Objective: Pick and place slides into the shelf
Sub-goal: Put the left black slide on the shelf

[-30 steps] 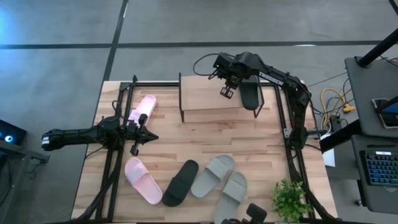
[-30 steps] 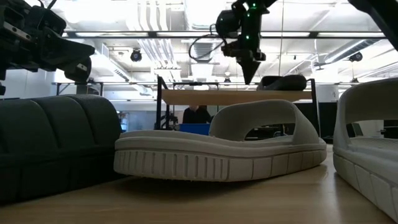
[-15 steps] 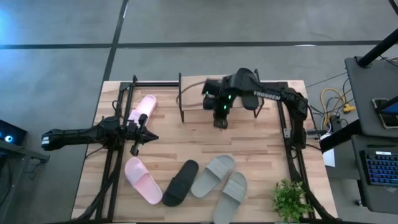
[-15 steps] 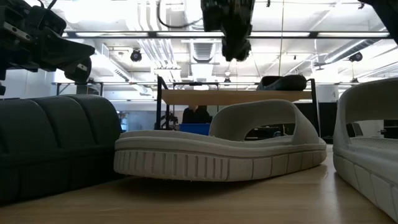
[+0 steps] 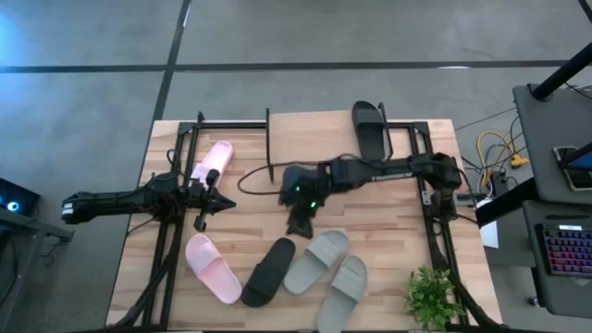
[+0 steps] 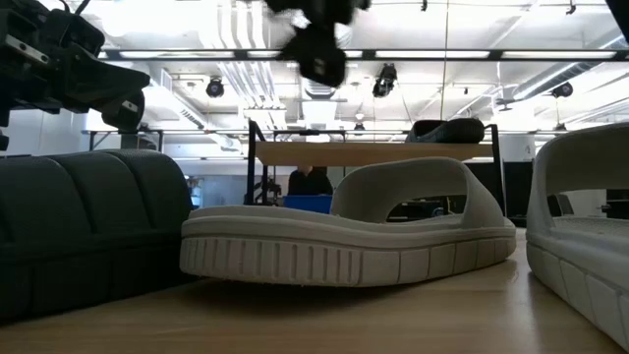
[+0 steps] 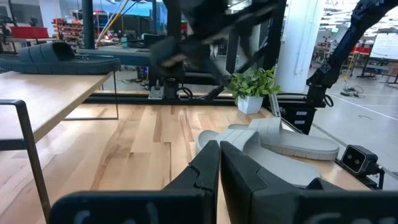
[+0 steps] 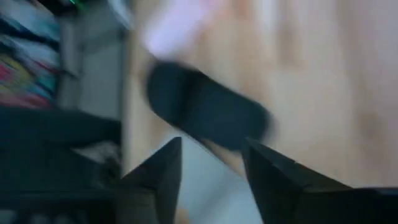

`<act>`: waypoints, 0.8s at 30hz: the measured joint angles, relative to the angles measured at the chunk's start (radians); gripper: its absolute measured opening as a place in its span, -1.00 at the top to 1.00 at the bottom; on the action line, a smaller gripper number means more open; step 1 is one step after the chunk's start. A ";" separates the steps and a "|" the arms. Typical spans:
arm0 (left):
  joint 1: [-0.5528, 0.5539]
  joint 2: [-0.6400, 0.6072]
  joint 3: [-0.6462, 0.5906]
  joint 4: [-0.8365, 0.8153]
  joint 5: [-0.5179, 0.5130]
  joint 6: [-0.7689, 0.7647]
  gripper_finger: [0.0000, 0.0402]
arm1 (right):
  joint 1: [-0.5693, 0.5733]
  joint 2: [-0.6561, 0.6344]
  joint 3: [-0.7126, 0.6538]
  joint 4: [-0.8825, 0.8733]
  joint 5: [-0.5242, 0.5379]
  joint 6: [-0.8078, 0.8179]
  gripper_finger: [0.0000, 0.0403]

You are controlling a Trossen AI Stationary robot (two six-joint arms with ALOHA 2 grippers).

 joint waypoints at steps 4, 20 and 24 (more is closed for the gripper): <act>0.000 0.000 0.000 0.000 0.000 0.000 1.00 | 0.039 0.008 -0.091 0.305 0.006 0.195 -0.06; 0.000 0.000 0.000 0.000 0.000 0.000 1.00 | 0.163 0.187 -0.134 0.471 0.188 0.473 -0.14; 0.000 0.000 0.000 0.000 0.000 0.000 1.00 | 0.183 0.252 -0.092 0.466 0.191 0.487 -0.14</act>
